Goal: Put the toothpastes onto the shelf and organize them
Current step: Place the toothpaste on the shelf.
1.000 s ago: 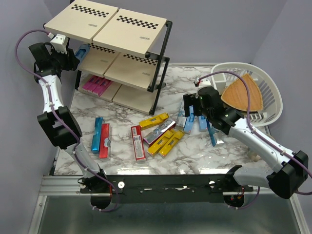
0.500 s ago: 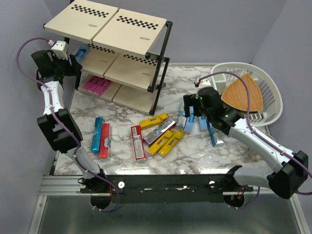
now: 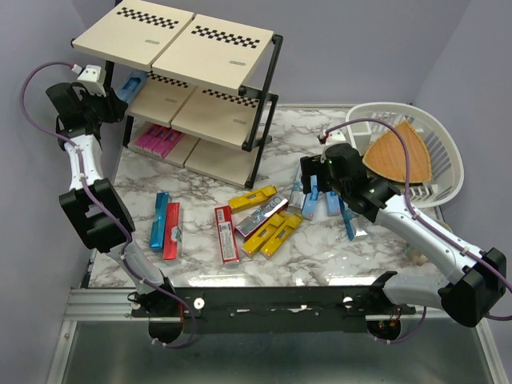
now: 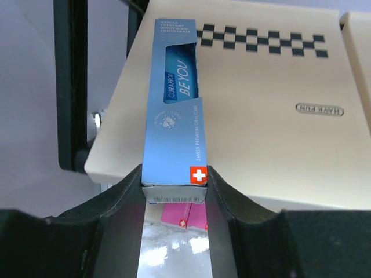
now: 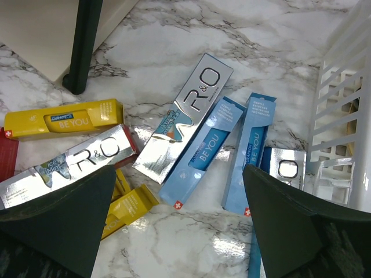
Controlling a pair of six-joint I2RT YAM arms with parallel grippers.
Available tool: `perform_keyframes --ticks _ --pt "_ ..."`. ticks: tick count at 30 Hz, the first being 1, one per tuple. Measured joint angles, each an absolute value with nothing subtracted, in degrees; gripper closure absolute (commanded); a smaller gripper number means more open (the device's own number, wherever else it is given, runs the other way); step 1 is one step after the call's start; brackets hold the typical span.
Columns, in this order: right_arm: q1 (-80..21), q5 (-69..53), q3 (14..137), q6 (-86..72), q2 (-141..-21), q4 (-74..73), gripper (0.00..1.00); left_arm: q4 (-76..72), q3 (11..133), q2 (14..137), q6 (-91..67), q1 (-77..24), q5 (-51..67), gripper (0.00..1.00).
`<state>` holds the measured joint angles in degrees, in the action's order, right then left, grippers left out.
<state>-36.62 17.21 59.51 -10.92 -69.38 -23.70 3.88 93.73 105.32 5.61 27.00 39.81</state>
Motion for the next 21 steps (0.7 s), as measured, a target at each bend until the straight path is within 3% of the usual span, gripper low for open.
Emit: perform_keyframes --ticks 15,21 --pt "-36.6 17.0 59.5 -10.9 -70.2 -23.8 0.01 3.7 102.8 113.0 3.6 27.0 43.4 0.60" --pt "-36.6 17.0 59.5 -10.9 -70.9 -24.1 0.01 5.0 103.8 114.0 4.8 27.0 43.5 0.42"
